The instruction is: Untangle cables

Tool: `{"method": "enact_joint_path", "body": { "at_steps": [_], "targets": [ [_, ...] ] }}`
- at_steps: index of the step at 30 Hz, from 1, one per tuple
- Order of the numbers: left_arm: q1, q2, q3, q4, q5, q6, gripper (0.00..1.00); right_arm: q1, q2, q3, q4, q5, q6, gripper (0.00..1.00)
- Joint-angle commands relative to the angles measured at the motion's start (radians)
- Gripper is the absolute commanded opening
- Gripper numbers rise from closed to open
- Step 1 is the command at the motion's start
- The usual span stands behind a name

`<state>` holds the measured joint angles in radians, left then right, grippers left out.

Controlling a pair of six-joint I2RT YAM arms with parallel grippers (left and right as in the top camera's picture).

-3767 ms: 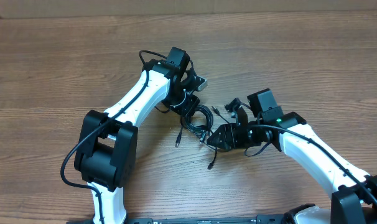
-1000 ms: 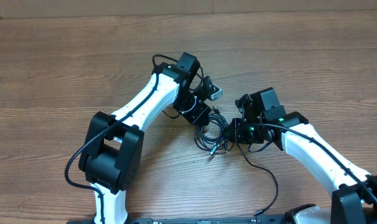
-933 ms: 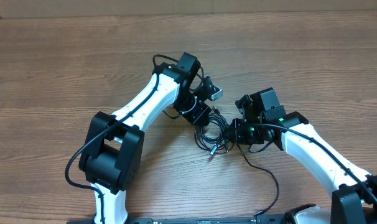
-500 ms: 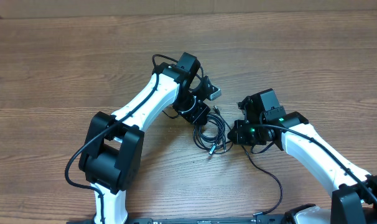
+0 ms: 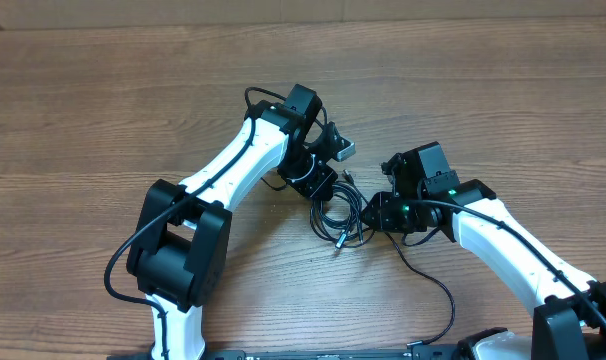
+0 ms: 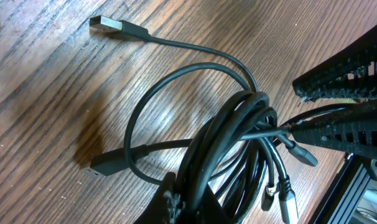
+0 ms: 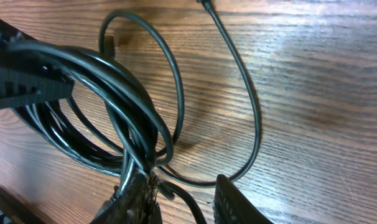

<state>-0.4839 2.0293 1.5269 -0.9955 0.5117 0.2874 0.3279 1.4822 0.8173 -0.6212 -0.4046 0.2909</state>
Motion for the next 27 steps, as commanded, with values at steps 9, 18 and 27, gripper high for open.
{"method": "enact_joint_path", "body": {
  "at_steps": [9,18,27],
  "targets": [
    [0.003,-0.029,0.026,0.008,0.092,-0.011,0.04,0.000,0.000,0.002,0.014,-0.021,-0.009,0.26],
    [-0.001,-0.029,0.026,0.015,0.092,-0.023,0.04,0.009,0.000,0.002,0.053,-0.094,-0.012,0.26],
    [-0.001,-0.029,0.026,0.016,0.092,-0.023,0.04,0.014,0.000,0.002,0.051,-0.083,-0.012,0.06]
  ]
}}
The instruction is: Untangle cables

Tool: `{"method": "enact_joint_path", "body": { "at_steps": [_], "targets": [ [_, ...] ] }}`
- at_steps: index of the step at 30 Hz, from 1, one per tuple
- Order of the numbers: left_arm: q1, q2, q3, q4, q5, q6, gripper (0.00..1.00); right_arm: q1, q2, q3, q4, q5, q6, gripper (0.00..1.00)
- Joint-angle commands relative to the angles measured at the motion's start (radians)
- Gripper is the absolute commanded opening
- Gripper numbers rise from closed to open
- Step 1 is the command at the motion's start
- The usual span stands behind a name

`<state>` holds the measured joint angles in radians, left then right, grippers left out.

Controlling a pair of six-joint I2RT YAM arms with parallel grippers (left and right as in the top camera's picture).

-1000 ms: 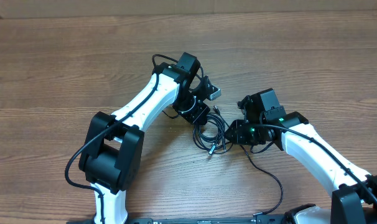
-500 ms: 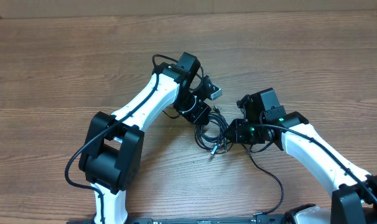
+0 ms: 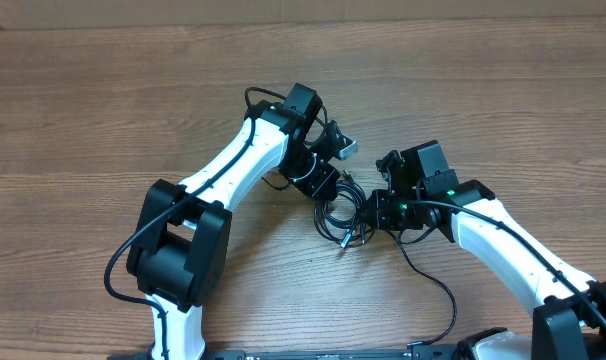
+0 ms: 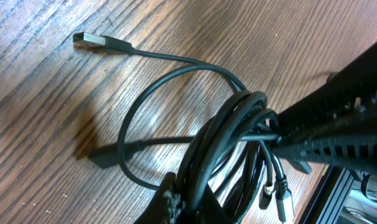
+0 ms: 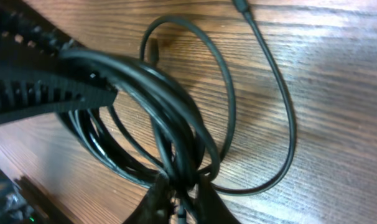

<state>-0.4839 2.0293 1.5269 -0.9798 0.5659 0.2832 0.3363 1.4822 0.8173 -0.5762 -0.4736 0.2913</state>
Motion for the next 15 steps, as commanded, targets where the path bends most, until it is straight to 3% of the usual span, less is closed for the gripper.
{"method": "enact_joint_path", "body": {
  "at_steps": [1,10,15],
  "targets": [
    [-0.001,-0.029,0.026,0.001,0.037,-0.019,0.04,0.006,0.000,0.002,0.006,-0.013,-0.012,0.04],
    [-0.001,-0.029,0.026,0.001,0.037,-0.018,0.04,0.006,0.000,0.002,0.002,0.012,-0.008,0.04],
    [-0.001,-0.029,0.026,0.001,0.037,-0.018,0.04,0.006,0.000,0.002,0.003,0.008,-0.008,0.11]
  ]
}}
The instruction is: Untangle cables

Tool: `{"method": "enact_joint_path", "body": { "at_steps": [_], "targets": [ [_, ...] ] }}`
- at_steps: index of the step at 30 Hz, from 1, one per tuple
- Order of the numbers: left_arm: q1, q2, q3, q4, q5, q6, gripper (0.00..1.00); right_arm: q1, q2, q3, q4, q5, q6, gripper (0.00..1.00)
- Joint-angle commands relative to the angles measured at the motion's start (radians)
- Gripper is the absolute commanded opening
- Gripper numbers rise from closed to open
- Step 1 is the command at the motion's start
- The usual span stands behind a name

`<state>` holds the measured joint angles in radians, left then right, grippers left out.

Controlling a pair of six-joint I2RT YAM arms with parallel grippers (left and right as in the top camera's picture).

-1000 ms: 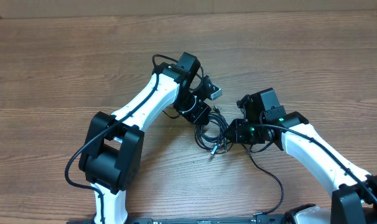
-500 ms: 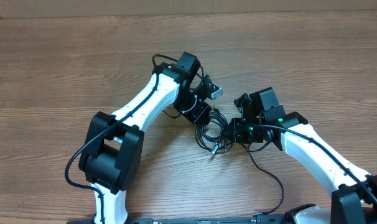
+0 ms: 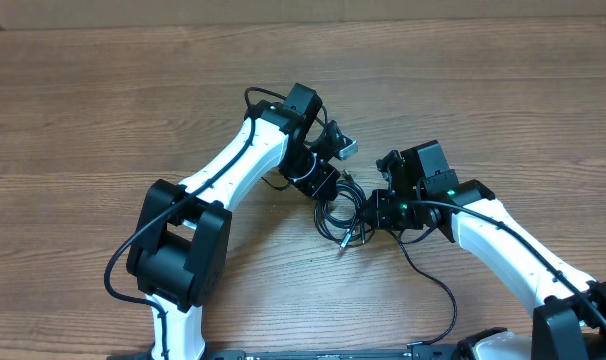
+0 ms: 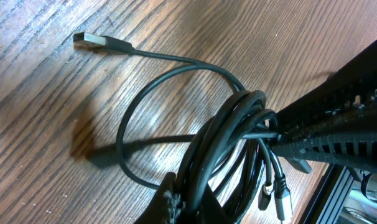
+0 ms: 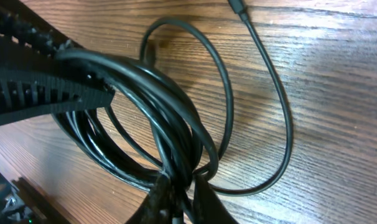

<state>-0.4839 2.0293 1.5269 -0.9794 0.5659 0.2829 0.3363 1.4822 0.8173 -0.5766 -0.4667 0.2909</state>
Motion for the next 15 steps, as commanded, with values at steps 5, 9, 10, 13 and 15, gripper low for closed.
{"method": "enact_joint_path", "body": {
  "at_steps": [5,9,10,13,15],
  "targets": [
    [-0.001,-0.029,0.026,0.000,0.037,-0.018,0.04,0.006,0.000,0.002,0.003,0.001,-0.008,0.10],
    [-0.001,-0.029,0.026,0.000,0.037,-0.018,0.04,0.006,0.000,0.002,0.008,-0.013,-0.008,0.07],
    [-0.001,-0.029,0.026,0.001,0.037,-0.018,0.04,0.006,0.000,0.002,0.016,-0.027,-0.008,0.07],
    [-0.001,-0.029,0.026,0.000,0.037,-0.018,0.04,0.006,0.000,0.002,0.046,-0.059,-0.007,0.07],
    [-0.001,-0.029,0.026,0.000,0.037,-0.018,0.04,0.006,0.000,0.002,0.056,-0.059,-0.007,0.08]
  ]
}}
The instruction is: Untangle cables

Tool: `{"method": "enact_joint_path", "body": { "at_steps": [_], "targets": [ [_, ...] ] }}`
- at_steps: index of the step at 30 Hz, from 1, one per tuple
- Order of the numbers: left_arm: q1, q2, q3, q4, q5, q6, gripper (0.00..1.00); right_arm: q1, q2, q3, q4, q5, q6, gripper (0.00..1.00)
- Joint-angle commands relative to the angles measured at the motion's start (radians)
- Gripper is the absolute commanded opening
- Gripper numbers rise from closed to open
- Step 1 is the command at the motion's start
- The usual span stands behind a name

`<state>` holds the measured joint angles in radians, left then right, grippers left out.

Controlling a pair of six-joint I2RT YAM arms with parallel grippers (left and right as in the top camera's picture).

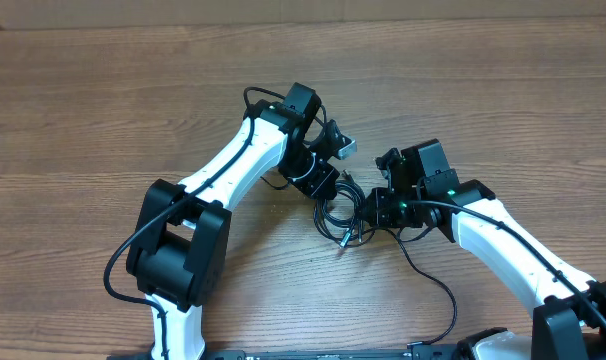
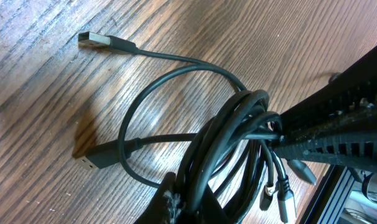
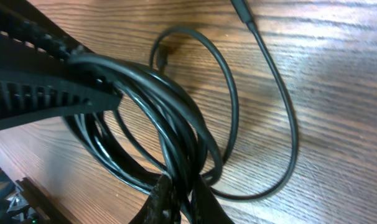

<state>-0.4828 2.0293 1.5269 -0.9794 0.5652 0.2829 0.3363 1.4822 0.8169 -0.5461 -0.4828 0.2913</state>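
Note:
A tangle of black cables (image 1: 340,216) lies mid-table between the two arms. My left gripper (image 2: 190,199) is shut on a thick bunch of the strands (image 2: 229,140), with two USB ends (image 2: 95,40) trailing onto the wood. From the other side my right gripper (image 3: 181,199) is shut on the same bundle (image 3: 170,134); one loose loop (image 3: 229,106) curls out to its right. Several plug ends (image 2: 282,186) hang by the right gripper's fingers (image 2: 338,118).
The wooden table (image 1: 103,110) spreads all round. A thin black lead (image 1: 438,290) of the right arm runs along the table toward the front edge. The two arms' wrists stand close together over the bundle.
The bundle has shifted slightly in both wrist views; the lower USB end shows sharper and a little nearer. Both grippers stay shut on the cables.
At first my left gripper held the bundle while my right gripper stood open beside the strands. One second ago the right gripper was shut on the bundle. Both have kept their hold since, with only small shifts of the cables.

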Motion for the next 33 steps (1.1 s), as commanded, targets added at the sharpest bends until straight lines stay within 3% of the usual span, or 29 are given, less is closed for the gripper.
{"method": "enact_joint_path", "body": {
  "at_steps": [1,12,14,16,25,33],
  "targets": [
    [-0.002,-0.029,0.026,0.000,0.038,-0.018,0.04,0.006,0.000,0.002,0.029,-0.043,-0.008,0.08],
    [-0.002,-0.029,0.026,0.000,0.038,-0.018,0.04,0.006,0.000,0.002,0.030,-0.043,-0.008,0.07],
    [-0.002,-0.029,0.026,0.000,0.038,-0.018,0.04,0.006,0.000,0.002,0.037,-0.043,-0.008,0.15],
    [-0.002,-0.029,0.026,0.000,0.038,-0.018,0.04,0.006,0.000,0.002,0.045,-0.043,-0.007,0.15],
    [-0.002,-0.029,0.026,0.000,0.038,-0.022,0.04,0.006,0.000,0.002,0.051,-0.043,-0.008,0.04],
    [-0.002,-0.029,0.026,0.000,0.038,-0.022,0.04,0.006,0.000,0.002,0.021,0.011,-0.004,0.04]
  ]
}}
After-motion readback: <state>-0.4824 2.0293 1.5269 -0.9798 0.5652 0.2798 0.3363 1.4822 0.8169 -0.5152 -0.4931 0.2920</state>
